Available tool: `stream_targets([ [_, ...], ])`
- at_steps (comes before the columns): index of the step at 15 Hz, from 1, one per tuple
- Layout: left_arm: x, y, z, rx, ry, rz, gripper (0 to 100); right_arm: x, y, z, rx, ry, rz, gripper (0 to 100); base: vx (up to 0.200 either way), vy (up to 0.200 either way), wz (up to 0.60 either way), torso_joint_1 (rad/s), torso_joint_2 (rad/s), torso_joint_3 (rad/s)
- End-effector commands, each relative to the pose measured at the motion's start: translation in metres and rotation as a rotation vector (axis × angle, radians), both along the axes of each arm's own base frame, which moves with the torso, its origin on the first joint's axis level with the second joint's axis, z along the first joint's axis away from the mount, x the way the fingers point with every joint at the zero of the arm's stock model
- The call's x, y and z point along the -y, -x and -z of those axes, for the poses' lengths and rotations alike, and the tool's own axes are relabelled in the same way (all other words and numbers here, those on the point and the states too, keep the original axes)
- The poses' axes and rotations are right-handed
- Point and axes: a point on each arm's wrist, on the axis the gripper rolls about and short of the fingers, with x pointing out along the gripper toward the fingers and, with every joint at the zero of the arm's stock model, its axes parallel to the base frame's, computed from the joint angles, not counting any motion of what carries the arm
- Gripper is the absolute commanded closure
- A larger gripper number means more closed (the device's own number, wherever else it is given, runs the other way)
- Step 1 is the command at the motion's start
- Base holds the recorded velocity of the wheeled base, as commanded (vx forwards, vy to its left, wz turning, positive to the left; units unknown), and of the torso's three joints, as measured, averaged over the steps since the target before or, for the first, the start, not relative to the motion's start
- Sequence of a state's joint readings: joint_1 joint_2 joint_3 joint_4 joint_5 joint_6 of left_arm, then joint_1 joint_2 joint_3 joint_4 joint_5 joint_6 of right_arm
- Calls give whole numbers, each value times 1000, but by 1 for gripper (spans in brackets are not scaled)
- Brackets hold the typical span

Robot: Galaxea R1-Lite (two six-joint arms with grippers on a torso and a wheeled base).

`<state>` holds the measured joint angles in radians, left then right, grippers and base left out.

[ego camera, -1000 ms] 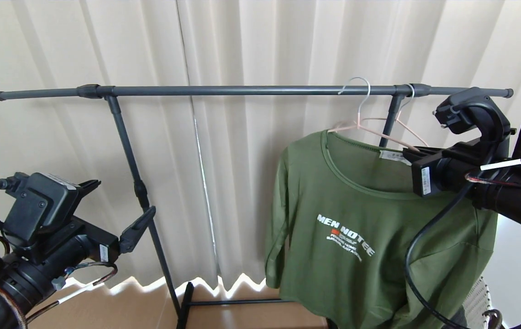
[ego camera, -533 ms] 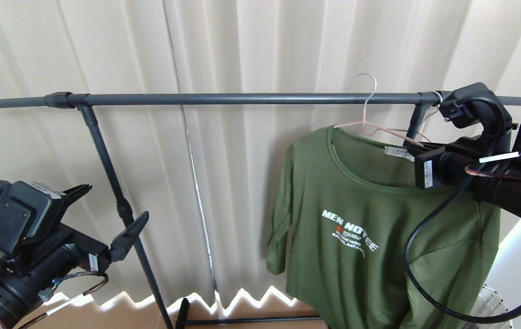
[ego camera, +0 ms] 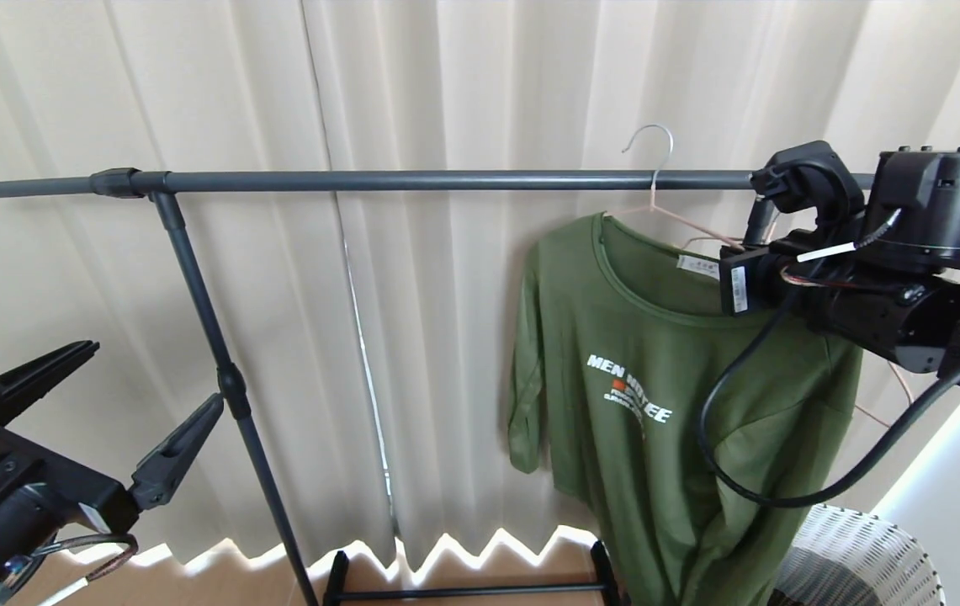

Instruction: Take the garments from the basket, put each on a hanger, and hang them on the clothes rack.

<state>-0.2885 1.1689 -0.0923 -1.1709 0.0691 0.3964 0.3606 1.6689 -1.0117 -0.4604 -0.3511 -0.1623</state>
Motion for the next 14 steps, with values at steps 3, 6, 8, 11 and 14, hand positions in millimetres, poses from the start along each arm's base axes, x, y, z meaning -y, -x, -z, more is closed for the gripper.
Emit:
stream_targets([
  [3, -6, 19, -4, 12, 11, -4, 0, -12, -19, 22, -58, 27, 1, 100, 0, 0, 0, 0, 0, 0],
  [6, -8, 26, -6, -29, 27, 0, 0, -16, -17, 23, -67, 31, -11, 100, 0, 0, 0, 0, 0, 0],
  [8, -8, 27, -8, -41, 35, 2, 0, -19, -14, 25, -73, 35, -20, 100, 0, 0, 0, 0, 0, 0],
  [11, -8, 28, -7, -49, 34, 2, 0, -21, -12, 25, -76, 38, -30, 100, 0, 0, 0, 0, 0, 0],
  [14, -8, 28, -6, -50, 34, 0, 0, -22, -11, 24, -68, 31, -34, 0, 0, 0, 0, 0, 0, 0],
])
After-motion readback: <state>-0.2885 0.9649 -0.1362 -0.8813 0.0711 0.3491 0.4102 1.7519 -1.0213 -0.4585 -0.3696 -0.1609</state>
